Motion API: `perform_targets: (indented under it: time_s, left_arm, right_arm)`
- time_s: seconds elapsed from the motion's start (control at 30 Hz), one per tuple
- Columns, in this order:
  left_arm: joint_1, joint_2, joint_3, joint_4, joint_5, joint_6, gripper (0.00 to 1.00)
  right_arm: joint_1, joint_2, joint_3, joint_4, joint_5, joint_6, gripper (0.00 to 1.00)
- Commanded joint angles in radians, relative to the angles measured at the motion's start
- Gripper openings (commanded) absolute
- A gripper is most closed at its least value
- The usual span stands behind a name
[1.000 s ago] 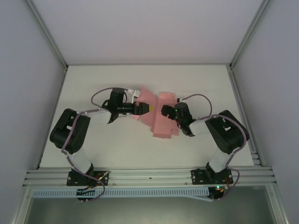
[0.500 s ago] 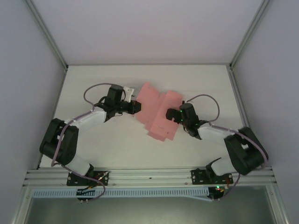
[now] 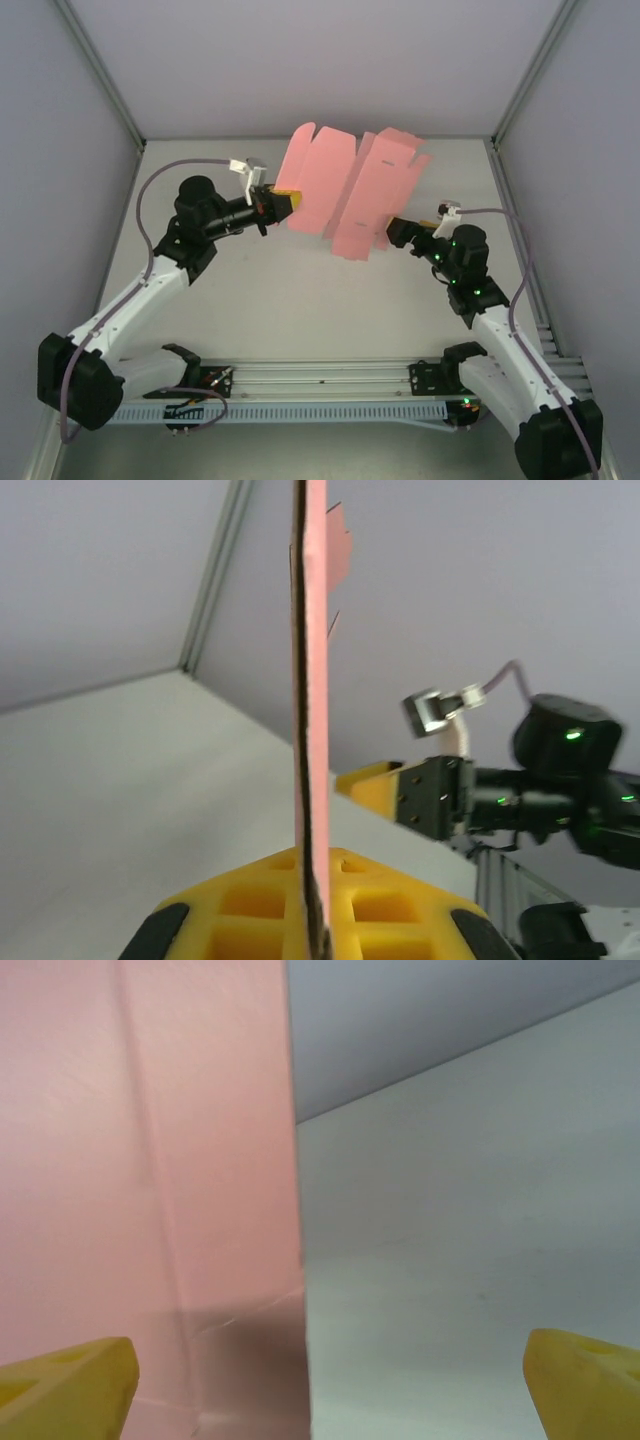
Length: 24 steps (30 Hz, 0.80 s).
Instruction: Assemble paper box
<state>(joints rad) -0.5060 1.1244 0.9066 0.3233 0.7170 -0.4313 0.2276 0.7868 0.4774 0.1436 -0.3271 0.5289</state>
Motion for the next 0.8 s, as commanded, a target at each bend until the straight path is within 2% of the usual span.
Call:
perform_targets:
  time_s: [0.0,0.07,0.2,0.37,0.43,0.53,0.6,0.7,0.73,0.77]
  left_arm:
    - [-0.004,-0.062,-0.013,0.123,0.066,-0.073,0.0]
    - [-0.004,-0.09,-0.017,0.108,0.053,-0.055,0.0]
    - [-0.003,-0.141,-0.047,0.108,-0.008,-0.043,0.0]
    - [-0.003,-0.164,-0.053,0.116,0.015,-0.047,0.0]
    - [-0.003,-0.169,-0.049,0.098,0.008,-0.034,0.0]
    - [-0.003,-0.173,-0.048,0.064,-0.035,-0.02,0.0]
    - [-0.003,-0.178,-0.05,0.035,-0.083,-0.016,0.0]
    - [-0.003,-0.175,-0.045,-0.034,-0.154,0.005,0.0]
    - [-0.003,-0.172,-0.046,-0.058,-0.18,0.008,0.03]
    - [-0.002,-0.167,-0.05,-0.086,-0.213,0.009,0.26]
  right_arm:
    - [-0.04,0.007,-0.011,0.167,-0.263,0.025,0.95]
    - [-0.046,0.012,-0.011,0.233,-0.301,0.038,0.88]
    - [-0.047,0.013,-0.017,0.381,-0.353,0.079,0.68]
    - [-0.048,0.04,0.018,0.407,-0.406,0.067,0.65]
    - [-0.049,0.055,0.035,0.402,-0.419,0.065,0.54]
    - [-0.048,0.053,0.044,0.382,-0.398,0.045,0.28]
    - [-0.048,0.042,0.058,0.293,-0.356,-0.011,0.14]
    - [-0.048,0.032,0.086,0.155,-0.314,-0.081,0.0]
    - [-0.048,0.031,0.091,0.131,-0.317,-0.1,0.0]
    - [-0.047,0.03,0.089,0.118,-0.319,-0.108,0.0]
